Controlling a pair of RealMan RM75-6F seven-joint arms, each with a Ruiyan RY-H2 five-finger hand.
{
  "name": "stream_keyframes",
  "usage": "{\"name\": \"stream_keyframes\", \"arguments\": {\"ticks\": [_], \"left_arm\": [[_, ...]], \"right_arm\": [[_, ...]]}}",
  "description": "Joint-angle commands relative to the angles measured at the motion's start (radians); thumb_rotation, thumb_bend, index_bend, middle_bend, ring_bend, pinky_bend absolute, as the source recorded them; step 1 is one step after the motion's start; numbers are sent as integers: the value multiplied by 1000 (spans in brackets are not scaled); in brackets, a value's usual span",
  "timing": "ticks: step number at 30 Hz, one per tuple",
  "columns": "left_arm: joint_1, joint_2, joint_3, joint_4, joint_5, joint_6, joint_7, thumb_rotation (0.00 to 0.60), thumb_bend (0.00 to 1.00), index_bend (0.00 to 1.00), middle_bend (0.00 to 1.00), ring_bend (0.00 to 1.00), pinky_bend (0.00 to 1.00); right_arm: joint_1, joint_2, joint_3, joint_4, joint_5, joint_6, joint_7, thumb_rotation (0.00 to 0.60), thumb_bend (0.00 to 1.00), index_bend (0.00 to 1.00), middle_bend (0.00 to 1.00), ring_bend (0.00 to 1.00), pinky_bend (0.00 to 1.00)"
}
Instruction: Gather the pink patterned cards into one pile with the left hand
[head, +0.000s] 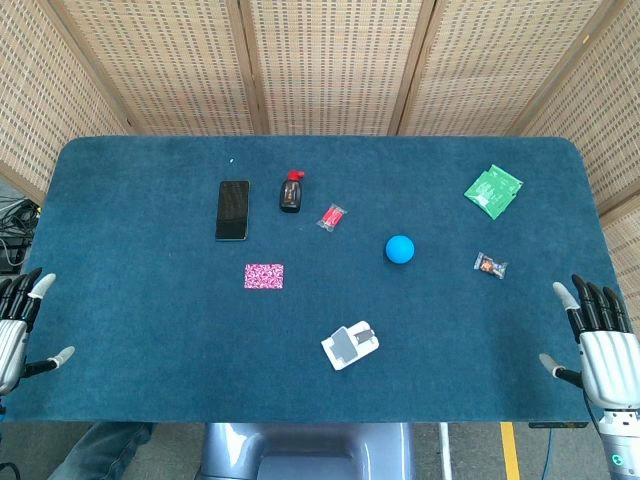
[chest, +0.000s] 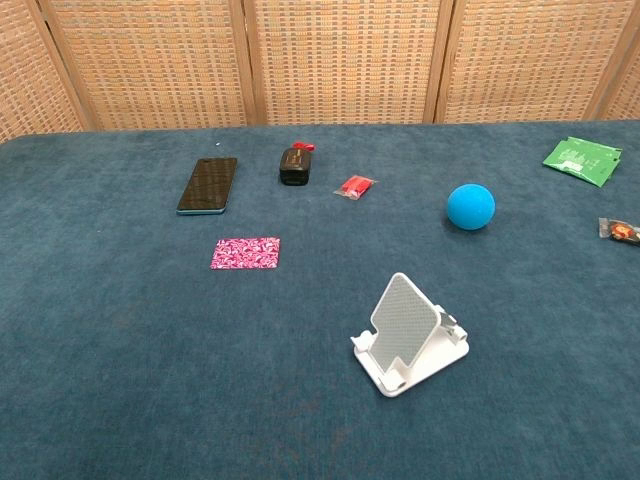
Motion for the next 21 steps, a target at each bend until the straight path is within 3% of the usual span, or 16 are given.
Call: {"name": "stream_keyframes", "arguments": {"ticks": [1, 9, 10, 12, 13, 14, 16, 18, 21], "left_arm": [[-1, -4, -3, 3, 2, 3, 2, 600, 0, 0, 0, 0, 0], [-22, -19, 0, 12, 14, -29, -4, 600, 7, 0, 0, 0, 0], [-39, -20, 2, 10, 28, -53, -26, 600, 78, 0, 0, 0, 0], [-73, -21, -2, 5, 39, -97, -58, 600, 400, 0, 0, 0, 0], [-102, -21, -6, 1, 38, -142, -63, 600, 667, 0, 0, 0, 0], [-119, -20, -7, -2, 38, -168, -61, 600, 867, 0, 0, 0, 0], [-167, -15, -12, -12, 36, -244, -53, 600, 998, 0, 0, 0, 0], [-270, -20, -40, -16, 21, -387, -26, 600, 1000, 0, 0, 0, 0], [-343, -46, -74, -5, -27, -483, 11, 600, 1000, 0, 0, 0, 0]], "right_arm": [[-1, 5, -1, -4, 4, -4, 1, 600, 0, 0, 0, 0, 0], [-2, 17, -3, -18, 4, -9, -9, 600, 0, 0, 0, 0, 0], [-2, 19, -2, -22, 8, -10, -12, 600, 0, 0, 0, 0, 0], [-1, 19, 1, -23, 14, -14, -12, 600, 0, 0, 0, 0, 0], [0, 21, 3, -23, 18, -15, -9, 600, 0, 0, 0, 0, 0], [0, 21, 4, -23, 21, -16, -9, 600, 0, 0, 0, 0, 0], [1, 22, 8, -22, 29, -21, -7, 600, 0, 0, 0, 0, 0], [3, 22, 16, -18, 44, -23, -3, 600, 0, 0, 0, 0, 0], [6, 20, 23, -9, 48, -22, 15, 600, 0, 0, 0, 0, 0]]}}
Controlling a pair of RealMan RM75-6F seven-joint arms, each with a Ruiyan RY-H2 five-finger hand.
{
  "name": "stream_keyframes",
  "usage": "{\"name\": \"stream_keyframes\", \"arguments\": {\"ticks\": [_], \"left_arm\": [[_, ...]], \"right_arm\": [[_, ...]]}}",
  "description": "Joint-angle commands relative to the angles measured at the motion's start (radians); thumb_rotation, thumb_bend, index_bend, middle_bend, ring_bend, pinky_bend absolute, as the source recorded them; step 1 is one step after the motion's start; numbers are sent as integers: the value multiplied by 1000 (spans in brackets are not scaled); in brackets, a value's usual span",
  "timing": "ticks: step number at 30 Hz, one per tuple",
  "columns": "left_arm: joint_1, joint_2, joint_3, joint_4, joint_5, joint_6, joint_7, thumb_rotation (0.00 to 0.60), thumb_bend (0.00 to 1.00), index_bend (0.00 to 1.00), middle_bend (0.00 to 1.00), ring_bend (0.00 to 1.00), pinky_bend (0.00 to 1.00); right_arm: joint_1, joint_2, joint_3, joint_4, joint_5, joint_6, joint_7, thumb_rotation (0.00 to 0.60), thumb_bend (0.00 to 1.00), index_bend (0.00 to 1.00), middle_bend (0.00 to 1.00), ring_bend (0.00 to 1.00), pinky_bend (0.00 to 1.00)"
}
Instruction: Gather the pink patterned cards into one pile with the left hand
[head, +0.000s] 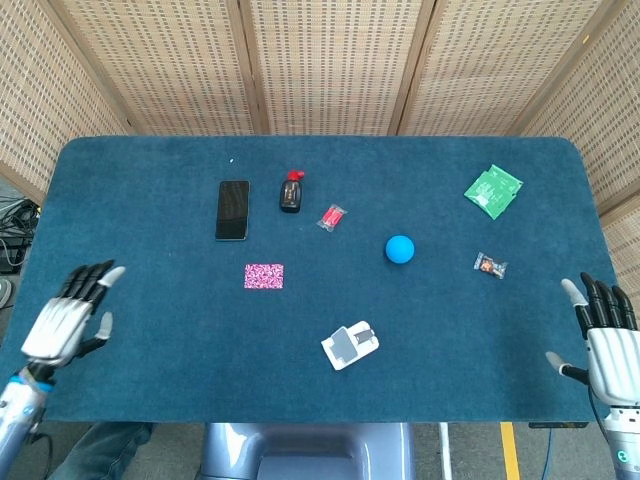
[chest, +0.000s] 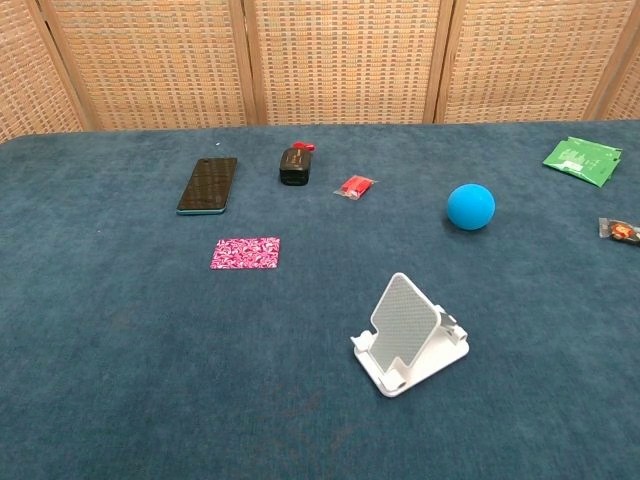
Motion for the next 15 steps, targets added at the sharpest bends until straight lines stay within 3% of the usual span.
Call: {"name": "stream_keyframes", "arguments": {"ticks": [1, 6, 9, 15], "left_arm": [[-159, -34, -57, 4, -62, -200, 52, 600, 1000, 0, 0, 0, 0], [-282, -111, -90, 49, -124, -361, 72, 600, 1000, 0, 0, 0, 0], [-391, -214, -116, 136, -205, -506, 77, 600, 1000, 0, 0, 0, 0], [-478, -310, -132, 223, -299, -591, 96, 600, 1000, 0, 0, 0, 0]], "right_arm": [[5, -5, 8, 13, 6, -2, 20, 600, 0, 0, 0, 0, 0], [9, -9, 18, 34, 31, -15, 31, 600, 0, 0, 0, 0, 0], [12, -11, 24, 42, 49, -25, 32, 600, 0, 0, 0, 0, 0], [18, -16, 26, 55, 63, -41, 25, 600, 0, 0, 0, 0, 0]]}}
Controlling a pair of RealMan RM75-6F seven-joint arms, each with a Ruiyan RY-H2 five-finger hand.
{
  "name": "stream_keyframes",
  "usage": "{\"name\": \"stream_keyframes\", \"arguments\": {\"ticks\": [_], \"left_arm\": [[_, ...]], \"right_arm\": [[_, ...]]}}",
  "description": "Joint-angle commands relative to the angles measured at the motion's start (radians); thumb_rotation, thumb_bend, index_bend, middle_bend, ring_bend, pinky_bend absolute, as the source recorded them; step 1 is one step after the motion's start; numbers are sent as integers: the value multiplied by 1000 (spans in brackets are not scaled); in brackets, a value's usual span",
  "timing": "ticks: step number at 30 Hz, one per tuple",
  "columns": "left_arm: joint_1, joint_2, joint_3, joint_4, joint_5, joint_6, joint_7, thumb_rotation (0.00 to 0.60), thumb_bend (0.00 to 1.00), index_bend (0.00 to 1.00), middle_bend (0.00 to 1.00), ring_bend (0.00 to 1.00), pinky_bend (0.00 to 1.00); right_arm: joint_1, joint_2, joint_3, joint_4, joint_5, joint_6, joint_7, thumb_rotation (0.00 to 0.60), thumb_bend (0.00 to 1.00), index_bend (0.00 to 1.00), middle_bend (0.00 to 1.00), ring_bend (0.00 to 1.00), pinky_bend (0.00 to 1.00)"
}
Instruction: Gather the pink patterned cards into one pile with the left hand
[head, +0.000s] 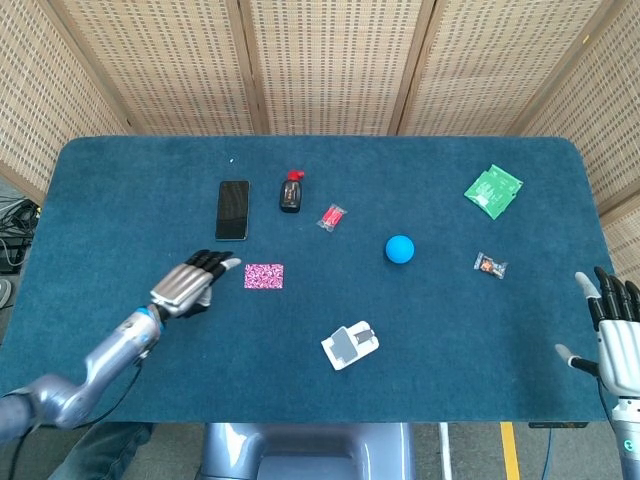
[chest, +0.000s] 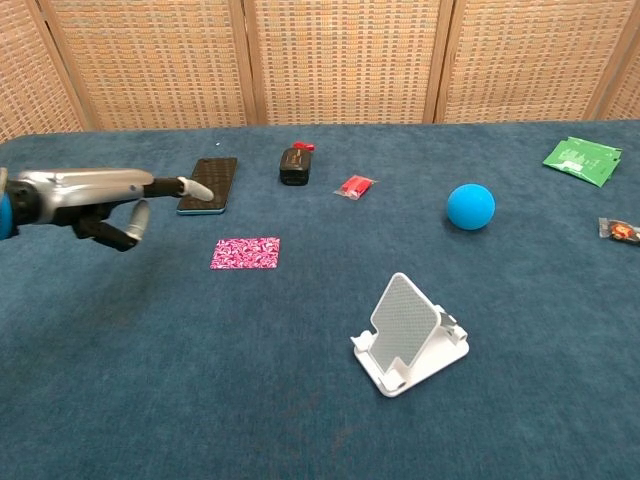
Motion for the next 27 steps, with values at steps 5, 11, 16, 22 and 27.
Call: {"name": "stream_keyframes", "arguments": {"ticks": [5, 11, 16, 22, 27], "left_arm": [[-100, -99, -22, 87, -85, -82, 1, 600, 1000, 0, 0, 0, 0], [-124, -118, 1, 105, -96, -97, 4, 600, 1000, 0, 0, 0, 0], [-128, -146, 24, 125, -111, -97, 0, 600, 1000, 0, 0, 0, 0], [-125, -160, 50, 124, -100, -84, -12, 600, 1000, 0, 0, 0, 0], [-116, -140, 75, 86, -82, -88, -34, 600, 1000, 0, 0, 0, 0]], "right_arm": [[5, -5, 2, 9, 4, -6, -1, 600, 0, 0, 0, 0, 0], [6, -5, 3, 10, 6, -7, 3, 600, 0, 0, 0, 0, 0], [7, -5, 3, 12, 8, -11, 6, 600, 0, 0, 0, 0, 0], [6, -4, 2, 9, 3, -6, 7, 600, 0, 0, 0, 0, 0], [5, -2, 1, 5, 1, -3, 8, 600, 0, 0, 0, 0, 0]]}}
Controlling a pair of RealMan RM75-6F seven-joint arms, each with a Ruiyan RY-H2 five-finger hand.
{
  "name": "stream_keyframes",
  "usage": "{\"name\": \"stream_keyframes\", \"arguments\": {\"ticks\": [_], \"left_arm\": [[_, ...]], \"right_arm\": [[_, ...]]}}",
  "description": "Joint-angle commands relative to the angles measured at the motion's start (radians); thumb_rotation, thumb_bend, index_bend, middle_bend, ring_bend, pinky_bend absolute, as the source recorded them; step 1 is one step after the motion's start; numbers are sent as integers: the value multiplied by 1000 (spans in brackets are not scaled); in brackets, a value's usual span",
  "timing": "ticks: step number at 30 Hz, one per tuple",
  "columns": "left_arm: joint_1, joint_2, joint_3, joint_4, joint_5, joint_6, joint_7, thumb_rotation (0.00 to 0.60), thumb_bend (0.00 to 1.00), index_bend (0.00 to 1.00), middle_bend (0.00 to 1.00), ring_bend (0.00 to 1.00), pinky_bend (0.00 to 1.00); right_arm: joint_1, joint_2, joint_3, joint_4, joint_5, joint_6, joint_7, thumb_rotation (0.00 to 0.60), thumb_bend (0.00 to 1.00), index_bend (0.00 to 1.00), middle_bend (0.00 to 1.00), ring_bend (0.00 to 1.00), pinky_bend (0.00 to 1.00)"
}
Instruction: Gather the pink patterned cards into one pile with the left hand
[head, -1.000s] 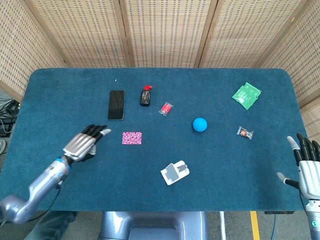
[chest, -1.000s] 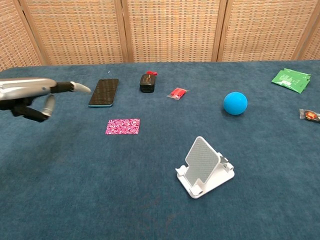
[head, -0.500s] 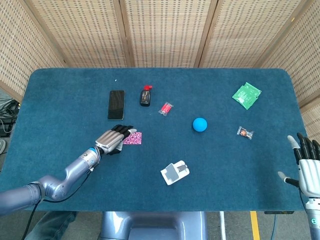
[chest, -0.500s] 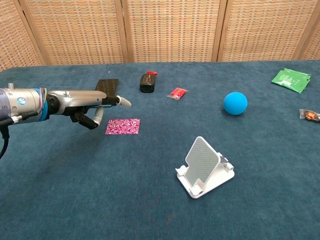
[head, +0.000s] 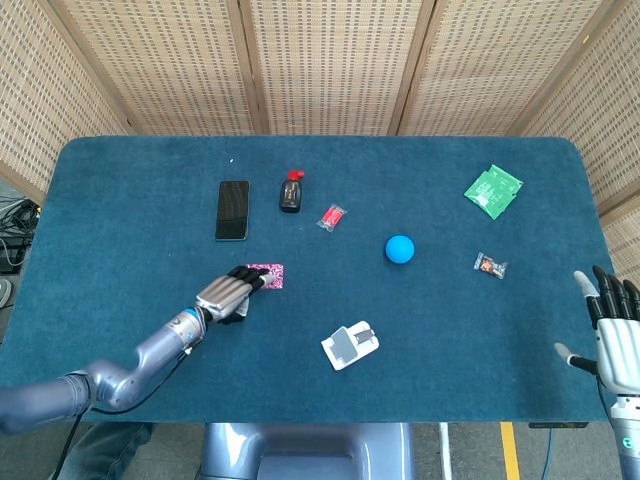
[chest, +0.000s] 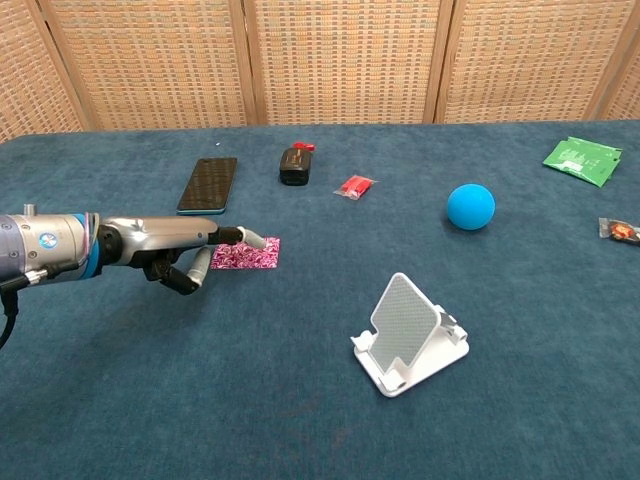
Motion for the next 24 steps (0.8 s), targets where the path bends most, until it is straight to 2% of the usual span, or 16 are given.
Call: {"name": "stream_keyframes", "arguments": {"ticks": [1, 12, 24], "left_arm": [[1, 19, 20, -26, 7, -19, -12, 600, 1000, 0, 0, 0, 0], [-4, 59, 55, -104, 8, -46, -30, 600, 1000, 0, 0, 0, 0], [12, 157, 141, -261, 122, -57, -59, 600, 1000, 0, 0, 0, 0]], "right_arm": [[0, 1, -1, -2, -2, 1, 0, 600, 0, 0, 0, 0, 0], [0, 4, -4, -8, -7, 1, 1, 600, 0, 0, 0, 0, 0], [-2, 9, -3, -14, -5, 4, 9, 600, 0, 0, 0, 0, 0]]}}
